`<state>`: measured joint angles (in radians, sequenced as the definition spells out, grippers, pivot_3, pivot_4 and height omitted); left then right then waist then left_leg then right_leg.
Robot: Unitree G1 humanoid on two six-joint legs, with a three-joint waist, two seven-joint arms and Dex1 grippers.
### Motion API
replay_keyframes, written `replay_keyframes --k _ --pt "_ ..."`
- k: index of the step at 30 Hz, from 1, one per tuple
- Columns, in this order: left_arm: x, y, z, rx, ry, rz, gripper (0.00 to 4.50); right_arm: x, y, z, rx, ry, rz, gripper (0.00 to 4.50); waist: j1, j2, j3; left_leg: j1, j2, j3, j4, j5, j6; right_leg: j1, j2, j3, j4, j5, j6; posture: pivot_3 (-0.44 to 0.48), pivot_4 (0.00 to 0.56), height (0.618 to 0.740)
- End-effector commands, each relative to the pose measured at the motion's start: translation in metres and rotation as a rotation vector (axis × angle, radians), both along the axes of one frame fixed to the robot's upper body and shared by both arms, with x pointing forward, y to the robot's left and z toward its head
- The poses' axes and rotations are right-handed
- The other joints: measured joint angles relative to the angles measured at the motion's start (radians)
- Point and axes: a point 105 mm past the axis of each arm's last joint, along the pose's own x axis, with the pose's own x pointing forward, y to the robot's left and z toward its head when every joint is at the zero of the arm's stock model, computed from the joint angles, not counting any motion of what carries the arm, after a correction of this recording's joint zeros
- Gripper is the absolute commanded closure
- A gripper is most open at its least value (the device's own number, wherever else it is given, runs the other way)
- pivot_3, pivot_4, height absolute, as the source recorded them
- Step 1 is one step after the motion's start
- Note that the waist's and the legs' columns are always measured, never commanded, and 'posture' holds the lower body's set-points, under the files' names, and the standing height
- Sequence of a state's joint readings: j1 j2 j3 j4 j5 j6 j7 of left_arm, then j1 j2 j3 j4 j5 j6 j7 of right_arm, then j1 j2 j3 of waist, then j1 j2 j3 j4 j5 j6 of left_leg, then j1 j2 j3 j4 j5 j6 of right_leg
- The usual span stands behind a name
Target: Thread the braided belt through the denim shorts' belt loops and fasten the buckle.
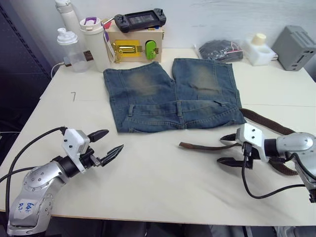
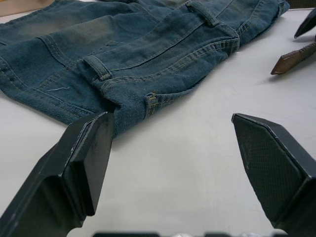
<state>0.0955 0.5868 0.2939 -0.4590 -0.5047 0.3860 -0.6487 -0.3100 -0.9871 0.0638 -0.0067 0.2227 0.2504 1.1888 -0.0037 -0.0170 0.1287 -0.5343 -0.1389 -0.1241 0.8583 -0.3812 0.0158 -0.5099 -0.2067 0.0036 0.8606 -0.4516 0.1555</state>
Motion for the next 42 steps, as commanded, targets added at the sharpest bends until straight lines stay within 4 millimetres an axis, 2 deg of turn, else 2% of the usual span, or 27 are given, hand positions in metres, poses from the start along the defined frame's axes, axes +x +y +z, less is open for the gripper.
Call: replay_keyframes --k 1,6,8,12,15,17,19,24,31,32,34,40,42 --pt "-0.005 -0.003 0.006 -0.006 -0.028 -0.007 0.24 -0.002 -0.015 -0.014 -0.073 0.031 -0.024 1.29 0.001 -0.003 -0.002 0.0 0.0 0.0 0.0 0.0 0.0 0.0 0.0 0.0 0.0 0.0 0.0 0.0 0.15 0.645" --pt "-0.007 -0.003 0.007 -0.005 -0.029 -0.004 0.24 -0.008 -0.012 -0.014 -0.063 0.05 0.014 3.68 0.004 -0.004 -0.002 0.0 0.0 -0.001 0.002 0.0 0.0 0.002 0.0 -0.001 -0.001 0.0 0.0 0.0 0.15 0.645" --pt "-0.007 -0.004 0.008 -0.007 -0.029 -0.011 0.24 -0.009 -0.01 -0.014 -0.057 0.052 0.021 4.43 0.004 -0.004 -0.002 0.0 0.0 -0.002 0.002 0.0 0.0 0.003 0.0 -0.001 -0.002 0.0 0.0 0.0 0.15 0.645" --pt "-0.008 -0.013 0.013 -0.012 -0.029 -0.068 0.24 -0.014 0.003 -0.011 -0.011 0.055 0.081 4.43 0.005 -0.004 -0.002 0.0 0.0 -0.002 0.002 0.0 0.0 0.003 0.0 -0.001 -0.002 0.0 0.0 0.0 0.15 0.645" --pt "-0.008 -0.028 0.021 -0.035 -0.018 -0.172 0.24 -0.025 0.03 0.009 0.032 0.007 0.219 4.43 0.005 -0.003 -0.002 0.0 0.0 -0.002 0.002 0.0 0.0 0.003 0.001 -0.001 -0.002 0.0 0.0 0.0 0.15 0.645" --pt "-0.01 -0.047 0.027 -0.047 0.007 -0.314 0.24 -0.038 0.057 0.032 0.096 -0.013 0.344 4.43 0.003 -0.001 -0.001 0.0 0.0 -0.002 0.002 0.0 0.0 0.003 0.001 -0.001 -0.002 0.0 0.0 0.0 0.15 0.645" --pt "-0.014 -0.06 0.026 -0.03 0.04 -0.43 0.24 -0.045 0.073 0.043 0.111 -0.031 0.41 4.43 0.002 0.001 0.001 -0.001 0.0 -0.001 0.002 0.0 0.0 0.003 0.001 -0.001 -0.005 0.0 0.0 0.0 0.15 0.645" --pt "-0.016 -0.081 0.032 -0.035 0.065 -0.583 0.24 -0.053 0.089 0.048 0.099 -0.043 0.47 4.43 0.001 0.0 0.0 0.0 0.001 -0.002 -0.001 0.0 0.0 0.004 0.001 -0.002 -0.008 0.0 0.0 0.0 0.15 0.645" --pt "-0.014 -0.093 0.034 -0.04 0.082 -0.679 0.24 -0.057 0.097 0.048 0.09 -0.054 0.48 4.43 0.0 0.0 0.001 0.0 0.0 -0.003 -0.001 0.0 0.0 0.006 0.001 -0.002 -0.011 0.0 0.0 0.0 0.15 0.645" --pt "-0.015 -0.094 0.033 -0.038 0.087 -0.688 0.65 -0.057 0.097 0.048 0.093 -0.054 0.478 4.5 0.0 0.0 0.001 0.0 0.0 -0.003 -0.001 0.0 0.0 0.006 0.001 -0.002 -0.011 0.0 0.0 0.0 0.15 0.645" --pt "-0.016 -0.094 0.03 -0.032 0.096 -0.699 0.97 -0.058 0.098 0.047 0.094 -0.053 0.474 4.5 0.0 0.0 0.001 0.0 0.0 -0.003 -0.001 0.0 0.0 0.006 0.001 -0.002 -0.011 0.0 0.0 0.0 0.15 0.645" --pt "-0.016 -0.095 0.025 -0.026 0.108 -0.706 3.9 -0.058 0.096 0.049 0.103 -0.054 0.452 4.5 0.002 0.0 0.001 0.0 0.0 -0.003 -0.001 0.0 0.001 0.007 0.001 -0.002 -0.012 0.0 0.0 0.0 0.15 0.645" --pt "-0.015 -0.096 0.025 -0.025 0.104 -0.702 4.44 -0.058 0.097 0.049 0.104 -0.053 0.452 4.5 0.002 0.0 0.001 0.001 0.0 -0.004 -0.001 0.0 0.001 0.009 0.001 -0.003 -0.013 0.0 0.0 0.0 0.15 0.645"
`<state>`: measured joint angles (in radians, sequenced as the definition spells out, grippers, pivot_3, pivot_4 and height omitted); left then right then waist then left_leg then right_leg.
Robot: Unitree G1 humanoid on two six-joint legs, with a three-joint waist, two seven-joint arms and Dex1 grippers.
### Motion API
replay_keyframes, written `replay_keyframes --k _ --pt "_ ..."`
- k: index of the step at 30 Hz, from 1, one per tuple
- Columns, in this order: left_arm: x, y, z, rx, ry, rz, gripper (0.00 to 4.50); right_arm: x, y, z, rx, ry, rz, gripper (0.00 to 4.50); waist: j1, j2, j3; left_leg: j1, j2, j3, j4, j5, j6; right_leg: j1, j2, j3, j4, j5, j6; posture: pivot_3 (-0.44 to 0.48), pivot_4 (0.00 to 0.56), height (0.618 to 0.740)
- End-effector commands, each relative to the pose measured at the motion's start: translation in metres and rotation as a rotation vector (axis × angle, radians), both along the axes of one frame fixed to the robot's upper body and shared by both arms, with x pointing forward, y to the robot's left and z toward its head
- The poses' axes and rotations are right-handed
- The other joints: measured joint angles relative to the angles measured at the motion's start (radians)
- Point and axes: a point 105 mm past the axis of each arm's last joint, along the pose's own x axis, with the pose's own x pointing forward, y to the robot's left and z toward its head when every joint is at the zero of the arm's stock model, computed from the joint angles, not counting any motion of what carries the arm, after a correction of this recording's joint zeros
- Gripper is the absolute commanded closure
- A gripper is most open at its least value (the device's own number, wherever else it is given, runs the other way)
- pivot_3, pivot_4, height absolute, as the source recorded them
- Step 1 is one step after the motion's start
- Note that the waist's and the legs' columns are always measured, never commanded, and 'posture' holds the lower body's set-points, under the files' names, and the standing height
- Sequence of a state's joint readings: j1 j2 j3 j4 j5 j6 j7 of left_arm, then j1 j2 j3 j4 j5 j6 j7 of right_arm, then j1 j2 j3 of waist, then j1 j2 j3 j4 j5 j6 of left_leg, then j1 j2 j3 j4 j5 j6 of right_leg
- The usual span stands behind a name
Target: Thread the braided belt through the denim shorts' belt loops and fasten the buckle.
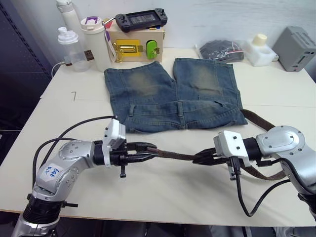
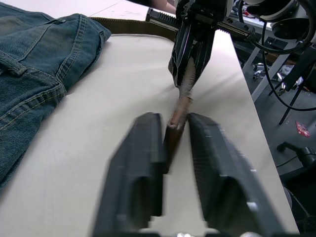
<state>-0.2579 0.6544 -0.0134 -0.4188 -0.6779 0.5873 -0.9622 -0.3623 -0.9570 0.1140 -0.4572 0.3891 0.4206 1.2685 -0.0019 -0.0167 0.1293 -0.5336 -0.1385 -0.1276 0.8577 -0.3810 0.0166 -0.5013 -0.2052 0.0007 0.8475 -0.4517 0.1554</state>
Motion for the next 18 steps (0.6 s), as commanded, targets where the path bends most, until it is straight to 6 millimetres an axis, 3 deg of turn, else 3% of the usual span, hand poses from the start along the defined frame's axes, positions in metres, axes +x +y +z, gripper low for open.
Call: replay_keyframes --k 1,3,7,12,14,18 --pt "-0.001 -0.003 0.004 -0.007 -0.035 -0.01 4.44 -0.005 0.004 0.009 0.026 -0.024 0.021 4.5 0.0 0.0 0.0 0.0 0.0 0.0 0.0 0.0 0.0 0.0 0.0 0.0 0.0 0.0 0.0 0.0 0.15 0.645" --pt "-0.001 -0.003 0.005 -0.008 -0.038 -0.007 4.44 -0.003 0.006 0.012 0.048 -0.01 0.006 4.5 0.0 0.0 0.0 0.0 0.0 0.0 0.0 0.0 0.0 0.0 0.0 0.0 0.0 0.0 0.0 0.0 0.15 0.645" --pt "0.002 -0.002 0.006 -0.034 -0.023 0.015 4.5 0.004 0.007 0.024 0.145 0.041 -0.074 2.74 -0.001 0.0 0.0 0.0 0.0 0.0 0.0 0.0 0.0 0.0 0.0 0.0 0.0 0.0 0.0 0.0 0.15 0.645" --pt "0.017 -0.002 0.016 -0.209 0.094 0.124 4.5 0.021 -0.009 0.063 0.417 0.038 -0.246 0.38 0.002 0.0 0.0 0.0 0.0 -0.001 0.0 0.0 0.0 0.002 0.0 -0.001 -0.001 0.0 0.0 0.0 0.15 0.645" --pt "0.018 -0.005 0.021 -0.297 0.171 0.148 4.5 0.016 -0.018 0.085 0.57 0.092 -0.26 0.38 0.002 0.0 0.0 0.001 0.0 -0.002 0.0 0.0 0.001 0.002 0.001 0.0 -0.001 0.0 0.0 0.0 0.15 0.645" --pt "0.013 -0.013 0.03 -0.437 0.307 0.149 4.5 -0.028 -0.018 0.111 0.789 0.304 -0.083 0.38 0.0 -0.001 0.0 0.001 0.0 -0.002 0.0 0.0 0.001 0.003 0.001 0.0 0.0 0.0 0.0 0.0 0.15 0.645"
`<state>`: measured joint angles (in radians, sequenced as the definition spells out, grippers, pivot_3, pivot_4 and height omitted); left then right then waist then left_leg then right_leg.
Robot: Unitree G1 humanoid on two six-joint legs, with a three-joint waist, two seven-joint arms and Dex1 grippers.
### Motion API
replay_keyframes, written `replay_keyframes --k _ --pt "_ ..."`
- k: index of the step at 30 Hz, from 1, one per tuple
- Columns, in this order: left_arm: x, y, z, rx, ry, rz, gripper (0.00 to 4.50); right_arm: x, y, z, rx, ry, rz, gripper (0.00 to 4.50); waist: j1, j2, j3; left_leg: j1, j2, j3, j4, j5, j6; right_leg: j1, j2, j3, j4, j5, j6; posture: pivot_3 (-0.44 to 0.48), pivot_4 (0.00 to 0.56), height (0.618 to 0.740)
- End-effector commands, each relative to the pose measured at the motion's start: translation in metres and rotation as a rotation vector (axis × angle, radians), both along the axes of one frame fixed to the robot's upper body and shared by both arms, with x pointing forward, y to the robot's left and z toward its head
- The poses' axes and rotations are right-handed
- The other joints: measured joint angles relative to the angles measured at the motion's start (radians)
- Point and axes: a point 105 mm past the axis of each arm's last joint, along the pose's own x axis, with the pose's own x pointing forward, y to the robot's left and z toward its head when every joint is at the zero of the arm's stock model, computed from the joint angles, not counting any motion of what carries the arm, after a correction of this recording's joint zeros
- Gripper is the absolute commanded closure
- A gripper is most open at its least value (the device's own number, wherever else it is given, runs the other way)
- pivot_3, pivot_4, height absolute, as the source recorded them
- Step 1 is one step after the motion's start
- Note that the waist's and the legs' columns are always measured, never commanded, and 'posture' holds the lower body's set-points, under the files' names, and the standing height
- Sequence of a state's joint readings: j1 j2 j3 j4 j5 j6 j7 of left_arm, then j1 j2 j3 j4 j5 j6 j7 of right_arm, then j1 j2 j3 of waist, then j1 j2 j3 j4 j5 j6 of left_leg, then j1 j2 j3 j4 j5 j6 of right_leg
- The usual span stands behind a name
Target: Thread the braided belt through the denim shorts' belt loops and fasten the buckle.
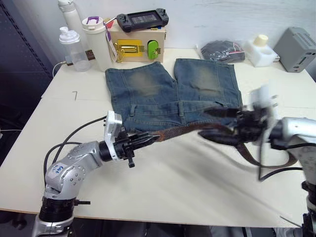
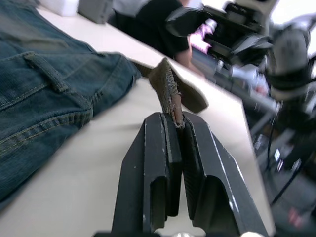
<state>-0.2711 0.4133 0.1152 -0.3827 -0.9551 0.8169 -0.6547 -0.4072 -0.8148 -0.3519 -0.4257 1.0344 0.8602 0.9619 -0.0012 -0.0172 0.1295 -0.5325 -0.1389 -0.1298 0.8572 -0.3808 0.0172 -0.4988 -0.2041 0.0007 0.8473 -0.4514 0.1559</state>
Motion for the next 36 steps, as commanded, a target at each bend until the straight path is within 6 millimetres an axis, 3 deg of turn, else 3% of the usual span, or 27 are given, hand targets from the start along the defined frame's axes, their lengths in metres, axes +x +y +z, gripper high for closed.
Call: replay_keyframes --k 1,3,4,7,11,13,20,28,31,36 --pt "-0.011 -0.006 0.016 -0.126 0.068 -0.028 4.5 -0.046 0.01 0.017 0.208 0.103 0.227 0.38 -0.001 0.0 0.0 0.0 0.0 0.0 0.0 0.0 0.0 0.0 0.0 0.0 0.0 0.0 0.0 0.0 0.15 0.645" --pt "-0.014 -0.008 0.017 -0.174 0.125 -0.045 4.5 -0.058 0.016 0.014 0.283 0.197 0.282 0.38 -0.001 0.0 0.0 0.001 0.0 0.0 0.0 0.0 0.0 0.001 0.0 0.001 0.001 0.0 0.0 0.0 0.15 0.645" --pt "-0.017 -0.009 0.018 -0.194 0.144 -0.056 4.5 -0.061 0.023 0.003 0.296 0.271 0.284 0.38 -0.001 0.0 0.0 0.001 0.0 0.001 0.0 0.0 0.0 0.001 0.0 0.001 0.0 0.0 0.0 0.0 0.15 0.645" --pt "-0.021 -0.01 0.024 -0.238 0.174 -0.07 4.5 -0.051 0.039 -0.03 0.361 0.461 0.191 0.38 -0.003 -0.002 -0.001 0.002 0.001 0.001 0.0 0.0 0.0 0.001 0.0 0.002 0.0 0.0 0.0 0.0 0.15 0.645" --pt "-0.023 -0.011 0.026 -0.233 0.179 -0.074 4.5 -0.022 0.045 -0.053 0.487 0.601 0.006 0.38 -0.003 -0.001 -0.001 0.003 0.0 0.003 0.0 0.0 0.0 0.001 0.0 0.005 0.001 0.0 0.0 0.0 0.15 0.645" --pt "-0.023 -0.011 0.027 -0.237 0.183 -0.073 4.5 -0.017 0.049 -0.065 0.522 0.675 -0.041 0.38 -0.002 -0.002 -0.002 0.003 0.0 0.002 0.0 0.0 0.0 0.001 0.001 0.005 0.003 0.0 0.0 0.0 0.15 0.645" --pt "-0.024 -0.013 0.025 -0.203 0.177 -0.084 4.5 0.002 0.047 -0.054 0.746 0.727 -0.1 0.38 -0.005 -0.002 -0.002 0.003 -0.002 0.002 0.001 0.0 0.001 -0.001 0.001 0.007 0.007 0.0 0.0 0.0 0.15 0.645" --pt "-0.022 -0.012 0.024 -0.202 0.179 -0.078 4.5 0.01 0.046 -0.044 0.836 0.728 -0.108 0.38 -0.005 -0.002 -0.002 0.003 -0.002 0.001 0.001 -0.001 0.001 -0.002 0.001 0.007 0.009 0.0 0.0 0.0 0.15 0.645" --pt "-0.021 -0.011 0.024 -0.199 0.178 -0.075 4.5 0.01 0.048 -0.043 0.844 0.731 -0.096 1.2 -0.006 -0.002 -0.001 0.003 -0.002 0.002 0.001 -0.001 0.001 -0.002 0.001 0.008 0.01 0.0 0.0 0.0 0.15 0.645" --pt "-0.021 -0.011 0.022 -0.186 0.18 -0.07 4.5 0.011 0.048 -0.043 0.847 0.73 -0.104 3.61 -0.006 -0.001 -0.001 0.003 -0.002 0.001 0.001 -0.001 0.001 -0.002 0.001 0.008 0.01 0.0 0.0 0.0 0.15 0.645"
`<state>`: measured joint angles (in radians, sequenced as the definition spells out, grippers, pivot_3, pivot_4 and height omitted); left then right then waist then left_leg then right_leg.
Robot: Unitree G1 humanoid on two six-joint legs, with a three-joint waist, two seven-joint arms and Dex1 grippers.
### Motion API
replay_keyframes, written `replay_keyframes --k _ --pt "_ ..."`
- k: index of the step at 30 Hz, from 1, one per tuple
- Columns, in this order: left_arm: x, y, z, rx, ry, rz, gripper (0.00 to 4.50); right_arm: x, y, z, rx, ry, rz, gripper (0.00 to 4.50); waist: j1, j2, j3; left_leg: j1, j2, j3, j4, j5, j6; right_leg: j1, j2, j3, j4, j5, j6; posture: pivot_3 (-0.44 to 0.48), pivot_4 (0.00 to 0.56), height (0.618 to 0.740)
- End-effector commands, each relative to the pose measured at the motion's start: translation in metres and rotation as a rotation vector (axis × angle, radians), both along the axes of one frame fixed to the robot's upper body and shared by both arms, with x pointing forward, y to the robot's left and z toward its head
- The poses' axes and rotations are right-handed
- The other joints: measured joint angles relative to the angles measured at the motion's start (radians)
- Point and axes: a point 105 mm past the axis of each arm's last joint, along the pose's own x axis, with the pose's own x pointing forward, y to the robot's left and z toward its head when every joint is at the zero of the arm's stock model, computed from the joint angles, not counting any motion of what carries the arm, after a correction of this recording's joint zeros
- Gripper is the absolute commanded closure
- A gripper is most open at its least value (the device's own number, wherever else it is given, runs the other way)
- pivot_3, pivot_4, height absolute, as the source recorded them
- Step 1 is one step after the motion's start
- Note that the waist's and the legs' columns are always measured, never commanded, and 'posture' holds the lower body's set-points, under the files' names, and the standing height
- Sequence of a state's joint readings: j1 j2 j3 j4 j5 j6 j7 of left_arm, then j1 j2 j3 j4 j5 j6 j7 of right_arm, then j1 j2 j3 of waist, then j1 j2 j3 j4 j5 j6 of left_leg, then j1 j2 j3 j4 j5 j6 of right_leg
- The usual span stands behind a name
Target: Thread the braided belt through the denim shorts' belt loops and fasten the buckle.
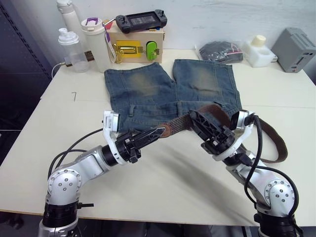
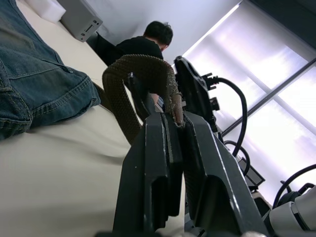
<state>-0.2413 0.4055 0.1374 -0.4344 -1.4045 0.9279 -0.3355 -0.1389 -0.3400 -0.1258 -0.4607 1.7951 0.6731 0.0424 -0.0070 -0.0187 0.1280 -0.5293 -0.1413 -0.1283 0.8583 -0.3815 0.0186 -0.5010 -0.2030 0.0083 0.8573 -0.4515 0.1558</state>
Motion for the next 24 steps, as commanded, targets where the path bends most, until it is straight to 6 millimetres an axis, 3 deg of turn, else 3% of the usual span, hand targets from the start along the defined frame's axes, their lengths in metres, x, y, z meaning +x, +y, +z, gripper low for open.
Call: replay_keyframes --k 1,2,5,9,15,20,24 --pt "-0.003 -0.002 0.006 -0.006 -0.036 -0.01 4.5 -0.003 -0.001 0.01 0.04 -0.034 0.002 4.07 0.0 0.0 0.0 0.0 0.0 0.0 0.0 0.0 0.0 0.0 0.0 0.0 0.0 0.0 0.0 0.0 0.15 0.645" --pt "-0.002 -0.001 0.006 -0.006 -0.035 -0.005 4.5 -0.003 -0.001 0.01 0.043 -0.034 0.001 4.37 0.0 0.0 0.0 0.0 0.0 0.0 0.0 0.0 0.0 0.0 0.0 0.0 0.0 0.0 0.0 0.0 0.15 0.645" --pt "0.0 -0.001 0.006 0.004 -0.037 0.007 4.5 -0.002 -0.004 0.01 0.049 -0.034 -0.013 4.37 0.0 0.0 0.0 0.0 0.0 0.0 0.0 0.0 0.0 0.0 0.0 0.0 0.0 0.0 0.0 0.0 0.15 0.645" --pt "-0.001 -0.005 0.003 0.046 -0.07 -0.005 2.83 0.002 -0.015 0.014 0.076 -0.041 -0.062 4.5 0.0 0.0 0.0 0.0 0.0 0.0 0.0 0.0 0.0 0.0 0.0 0.0 0.0 0.0 0.0 0.0 0.15 0.645" --pt "0.03 -0.01 -0.035 0.492 -0.378 0.089 0.18 0.022 -0.067 0.019 0.112 -0.037 -0.274 4.5 0.007 0.001 0.0 0.0 -0.001 0.002 0.0 0.0 0.0 0.0 -0.001 0.0 0.0 0.0 0.0 0.0 0.15 0.645" --pt "0.095 -0.016 -0.048 0.876 -0.809 0.233 0.08 0.027 -0.102 0.024 0.084 -0.053 -0.389 4.5 0.005 0.002 0.001 -0.002 0.0 0.004 0.001 -0.001 0.001 -0.003 -0.002 0.0 0.002 0.0 0.0 0.0 0.15 0.645" --pt "0.129 -0.023 -0.065 1.067 -0.948 0.256 0.08 0.025 -0.108 0.028 0.086 -0.065 -0.408 4.5 0.005 0.003 0.002 -0.003 -0.002 0.005 0.001 0.0 0.002 -0.004 -0.003 0.0 0.003 0.0 0.0 0.0 0.15 0.645"
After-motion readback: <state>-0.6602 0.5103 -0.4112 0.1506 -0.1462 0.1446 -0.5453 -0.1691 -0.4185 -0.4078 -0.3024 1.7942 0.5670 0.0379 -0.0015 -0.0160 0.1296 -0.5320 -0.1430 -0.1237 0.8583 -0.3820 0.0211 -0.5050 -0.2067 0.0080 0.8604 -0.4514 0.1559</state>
